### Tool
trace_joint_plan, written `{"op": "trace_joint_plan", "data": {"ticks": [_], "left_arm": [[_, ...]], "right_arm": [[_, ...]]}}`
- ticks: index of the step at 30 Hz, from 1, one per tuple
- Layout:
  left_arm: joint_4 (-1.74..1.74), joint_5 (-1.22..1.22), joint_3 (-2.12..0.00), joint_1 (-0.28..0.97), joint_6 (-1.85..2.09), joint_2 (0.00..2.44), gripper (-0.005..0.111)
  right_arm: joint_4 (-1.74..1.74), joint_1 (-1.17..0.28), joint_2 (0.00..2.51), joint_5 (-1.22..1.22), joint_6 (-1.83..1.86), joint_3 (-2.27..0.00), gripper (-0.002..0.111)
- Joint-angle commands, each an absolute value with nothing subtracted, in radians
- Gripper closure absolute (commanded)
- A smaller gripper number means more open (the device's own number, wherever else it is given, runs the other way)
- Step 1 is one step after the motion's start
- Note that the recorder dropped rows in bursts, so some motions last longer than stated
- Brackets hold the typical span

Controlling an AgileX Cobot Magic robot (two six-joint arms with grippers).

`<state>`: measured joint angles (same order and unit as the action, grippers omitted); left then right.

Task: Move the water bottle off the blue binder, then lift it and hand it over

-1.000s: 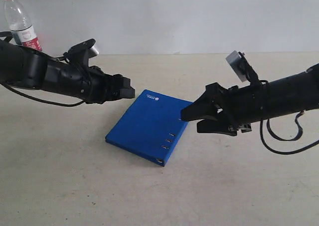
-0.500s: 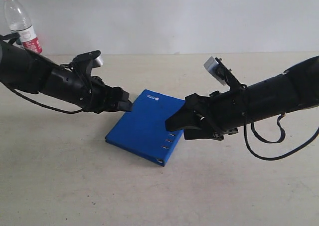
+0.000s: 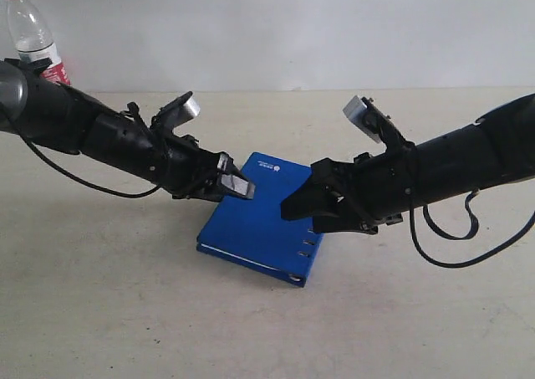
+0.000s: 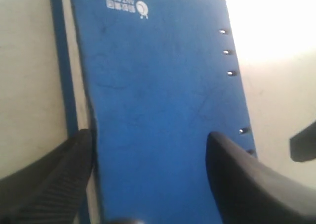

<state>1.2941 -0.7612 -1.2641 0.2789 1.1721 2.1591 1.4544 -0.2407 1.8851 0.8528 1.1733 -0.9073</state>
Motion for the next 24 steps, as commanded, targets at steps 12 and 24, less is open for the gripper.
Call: {"op": "trace_joint_plan", "data": {"ticks": [12,24], "left_arm": [[1.265,-0.928,-1.270,0.276,1.276,2.158,0.087],[1.433,-0.958,-1.270,0.276,1.290,2.228,0.049]], "right_arm": [[1.447,-0.242,1.887,0.853,1.176,-0.911,0.048],[1.420,-0.242,1.887,0.832,1.172,-0.911,0.048]]}}
